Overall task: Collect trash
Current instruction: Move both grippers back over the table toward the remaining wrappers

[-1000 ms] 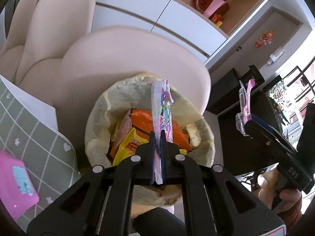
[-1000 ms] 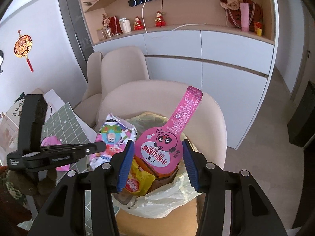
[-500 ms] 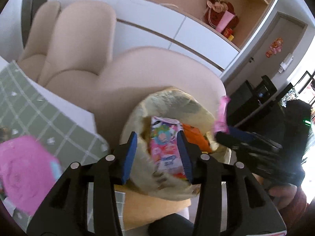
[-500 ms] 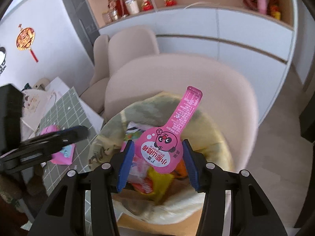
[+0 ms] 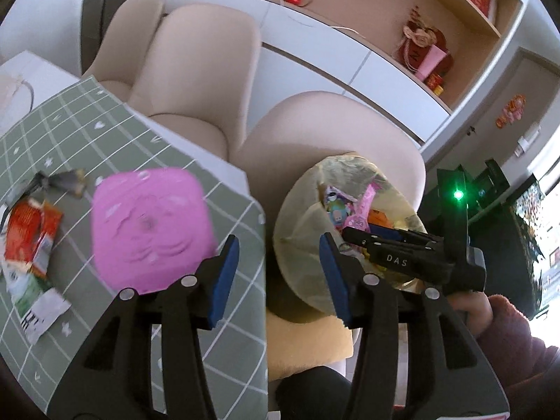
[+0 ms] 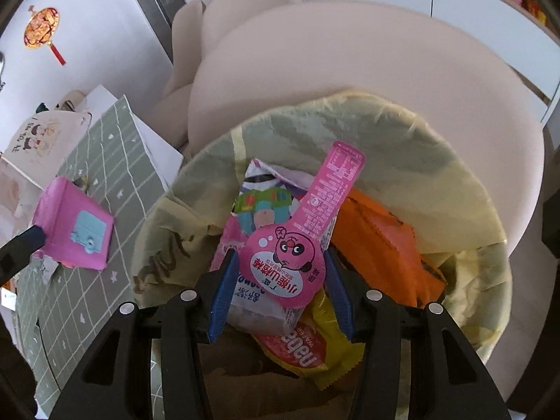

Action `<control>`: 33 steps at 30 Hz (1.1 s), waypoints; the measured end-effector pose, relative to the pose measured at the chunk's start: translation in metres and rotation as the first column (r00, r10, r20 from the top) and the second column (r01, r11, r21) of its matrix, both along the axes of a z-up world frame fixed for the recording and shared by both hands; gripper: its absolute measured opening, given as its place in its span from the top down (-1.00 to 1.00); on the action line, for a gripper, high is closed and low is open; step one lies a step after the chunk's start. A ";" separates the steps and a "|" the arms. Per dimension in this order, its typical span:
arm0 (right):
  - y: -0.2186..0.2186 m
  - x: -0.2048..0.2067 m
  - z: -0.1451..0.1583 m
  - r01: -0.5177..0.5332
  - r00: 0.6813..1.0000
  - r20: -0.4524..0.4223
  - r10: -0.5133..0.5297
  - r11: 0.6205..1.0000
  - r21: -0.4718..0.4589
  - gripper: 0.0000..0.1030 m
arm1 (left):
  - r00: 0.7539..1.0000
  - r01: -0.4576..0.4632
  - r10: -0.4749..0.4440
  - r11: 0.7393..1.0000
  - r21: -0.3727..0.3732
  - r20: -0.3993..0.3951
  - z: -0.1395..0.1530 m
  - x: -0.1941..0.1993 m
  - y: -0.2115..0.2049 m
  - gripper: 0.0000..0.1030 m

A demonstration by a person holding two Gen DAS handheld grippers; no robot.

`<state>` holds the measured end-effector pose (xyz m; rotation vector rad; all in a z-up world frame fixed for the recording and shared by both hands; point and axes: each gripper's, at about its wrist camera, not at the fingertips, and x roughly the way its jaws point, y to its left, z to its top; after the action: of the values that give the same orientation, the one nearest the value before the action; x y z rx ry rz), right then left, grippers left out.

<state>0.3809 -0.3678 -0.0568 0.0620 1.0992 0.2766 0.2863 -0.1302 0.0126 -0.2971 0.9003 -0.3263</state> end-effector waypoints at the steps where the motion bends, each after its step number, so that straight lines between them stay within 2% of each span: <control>1: 0.000 0.000 -0.001 -0.001 1.000 -0.008 0.001 1.000 0.026 0.09 | 1.000 -0.007 0.007 1.000 -0.001 -0.001 0.000 -0.002 0.003 0.12; 4: -0.004 -0.004 0.001 0.005 1.000 -0.007 -0.004 0.998 0.065 0.08 | 1.000 -0.030 0.030 1.000 -0.004 -0.002 0.001 -0.010 0.014 0.12; 8: 0.000 -0.016 0.004 0.011 1.000 0.001 -0.011 1.000 0.016 0.08 | 0.999 -0.049 0.049 0.999 -0.005 0.004 0.003 -0.019 0.025 0.12; 11: 0.002 -0.025 0.012 0.026 0.999 0.034 -0.026 1.000 0.007 0.07 | 0.998 -0.061 0.061 0.998 -0.002 0.016 0.005 -0.030 0.037 0.12; 14: 0.003 -0.034 0.024 0.055 0.995 0.081 -0.054 0.998 -0.012 -0.08 | 0.997 -0.077 0.076 0.997 0.002 0.022 0.006 -0.039 0.048 0.12; 18: 0.008 -0.049 0.044 0.045 0.990 0.135 -0.046 0.999 0.007 -0.08 | 0.992 -0.125 0.125 0.992 0.014 0.024 0.003 -0.056 0.074 0.12; 25: 0.046 -0.079 0.079 -0.060 0.976 0.213 0.049 0.997 0.046 -0.08 | 0.963 -0.268 0.268 0.963 0.013 0.007 -0.008 -0.094 0.137 0.12; 29: 0.082 -0.092 0.084 -0.161 0.965 0.224 0.134 0.981 0.107 -0.08 | 0.934 -0.356 0.357 0.934 0.032 -0.011 -0.020 -0.118 0.176 0.12; 33: 0.125 -0.108 0.080 -0.276 0.944 0.217 0.247 0.955 0.110 -0.08 | 0.918 -0.394 0.396 0.918 0.047 -0.036 -0.036 -0.130 0.204 0.12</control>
<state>0.2730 -0.2432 0.0231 0.0108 0.8838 0.5875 0.1563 0.0737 -0.0233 -0.4432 0.8667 0.0738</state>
